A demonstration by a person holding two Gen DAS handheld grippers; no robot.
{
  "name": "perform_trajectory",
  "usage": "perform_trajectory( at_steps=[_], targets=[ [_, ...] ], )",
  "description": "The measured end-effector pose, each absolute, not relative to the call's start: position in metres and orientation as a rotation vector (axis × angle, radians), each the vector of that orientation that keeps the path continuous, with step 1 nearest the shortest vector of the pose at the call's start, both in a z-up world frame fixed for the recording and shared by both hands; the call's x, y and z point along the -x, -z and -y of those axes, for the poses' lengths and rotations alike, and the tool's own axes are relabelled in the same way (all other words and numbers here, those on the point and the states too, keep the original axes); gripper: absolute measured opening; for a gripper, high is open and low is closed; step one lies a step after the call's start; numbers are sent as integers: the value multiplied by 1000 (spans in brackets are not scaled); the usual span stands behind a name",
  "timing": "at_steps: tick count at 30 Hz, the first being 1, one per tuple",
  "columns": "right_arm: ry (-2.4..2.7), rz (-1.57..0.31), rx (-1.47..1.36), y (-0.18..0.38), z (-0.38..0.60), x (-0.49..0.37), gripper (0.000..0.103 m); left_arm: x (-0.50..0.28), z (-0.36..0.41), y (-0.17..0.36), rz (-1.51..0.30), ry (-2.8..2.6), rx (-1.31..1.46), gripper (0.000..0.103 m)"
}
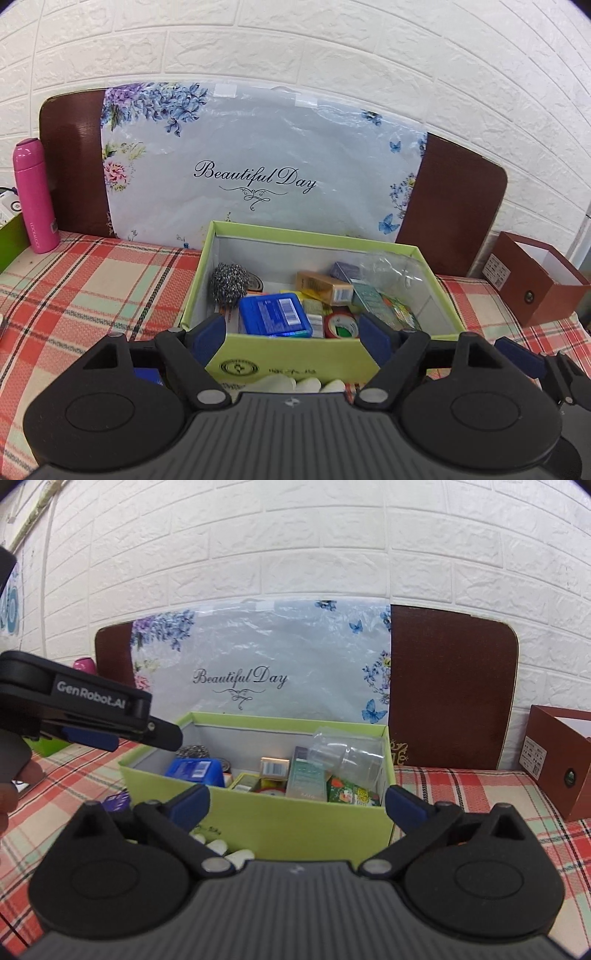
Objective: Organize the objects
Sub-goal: 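Move both grippers back to the white-and-pink gloves on the table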
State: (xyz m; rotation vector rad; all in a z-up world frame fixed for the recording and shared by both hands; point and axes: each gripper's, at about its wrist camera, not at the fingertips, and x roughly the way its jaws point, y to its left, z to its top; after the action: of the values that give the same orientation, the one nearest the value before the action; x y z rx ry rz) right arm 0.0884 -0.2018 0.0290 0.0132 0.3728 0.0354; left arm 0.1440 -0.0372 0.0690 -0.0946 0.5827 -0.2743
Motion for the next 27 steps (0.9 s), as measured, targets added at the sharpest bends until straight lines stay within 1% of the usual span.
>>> perform_trajectory(
  at_steps=[7,12,27],
  targets=[
    [-67,-359,-17,-38,191,-57,103,-116,25,-73,-577,270,119,82],
    [-90,-360,-13,-39,184,-40,103,-97,8,-64,-583,253,160,82],
    [-181,-487,-6,-7,157,-31,103,-70,-50,5,-706,123,224,82]
  ],
)
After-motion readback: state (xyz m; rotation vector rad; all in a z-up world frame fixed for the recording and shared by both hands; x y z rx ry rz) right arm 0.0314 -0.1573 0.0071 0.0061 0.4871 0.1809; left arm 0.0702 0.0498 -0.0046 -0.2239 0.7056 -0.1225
